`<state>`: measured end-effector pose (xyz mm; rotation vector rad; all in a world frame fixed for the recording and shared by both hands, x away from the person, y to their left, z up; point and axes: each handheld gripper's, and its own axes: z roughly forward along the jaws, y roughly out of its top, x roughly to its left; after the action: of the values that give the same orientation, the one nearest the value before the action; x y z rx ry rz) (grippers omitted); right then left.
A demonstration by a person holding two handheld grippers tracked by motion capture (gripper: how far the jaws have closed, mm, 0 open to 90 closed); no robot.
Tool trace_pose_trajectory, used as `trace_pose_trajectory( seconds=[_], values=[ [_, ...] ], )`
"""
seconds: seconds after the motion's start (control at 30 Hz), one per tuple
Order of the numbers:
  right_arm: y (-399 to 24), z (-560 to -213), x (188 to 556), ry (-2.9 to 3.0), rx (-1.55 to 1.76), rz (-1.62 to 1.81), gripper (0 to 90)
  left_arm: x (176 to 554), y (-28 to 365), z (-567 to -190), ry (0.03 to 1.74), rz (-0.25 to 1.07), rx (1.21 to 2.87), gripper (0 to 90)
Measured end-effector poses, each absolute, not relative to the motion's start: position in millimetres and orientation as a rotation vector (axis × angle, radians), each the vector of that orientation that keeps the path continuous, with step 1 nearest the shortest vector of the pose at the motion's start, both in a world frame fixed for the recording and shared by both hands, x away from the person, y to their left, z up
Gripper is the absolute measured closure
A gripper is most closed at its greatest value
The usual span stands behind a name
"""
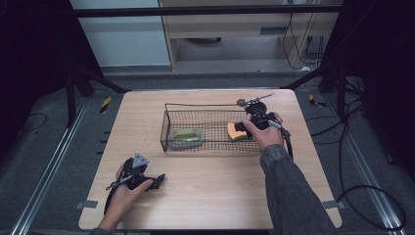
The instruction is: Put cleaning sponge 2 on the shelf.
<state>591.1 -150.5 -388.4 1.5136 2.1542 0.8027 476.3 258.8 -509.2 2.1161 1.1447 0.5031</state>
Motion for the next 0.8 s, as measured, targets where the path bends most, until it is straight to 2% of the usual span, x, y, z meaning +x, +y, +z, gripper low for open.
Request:
trace_pose_trajectory(
  seconds=[0.47,0.8],
  values=[
    [-200.2,-377.9,554.6,2.077,1.53,0.891,9.3,476.0,259.0,-508.9,1.146,0.502,2.123,0.0],
    [-228.2,-388.3,523.8,2.072,1.499,0.93,7.2,476.0,258.9,-508.9,1.147,0.503,2.122,0.0]
  ],
)
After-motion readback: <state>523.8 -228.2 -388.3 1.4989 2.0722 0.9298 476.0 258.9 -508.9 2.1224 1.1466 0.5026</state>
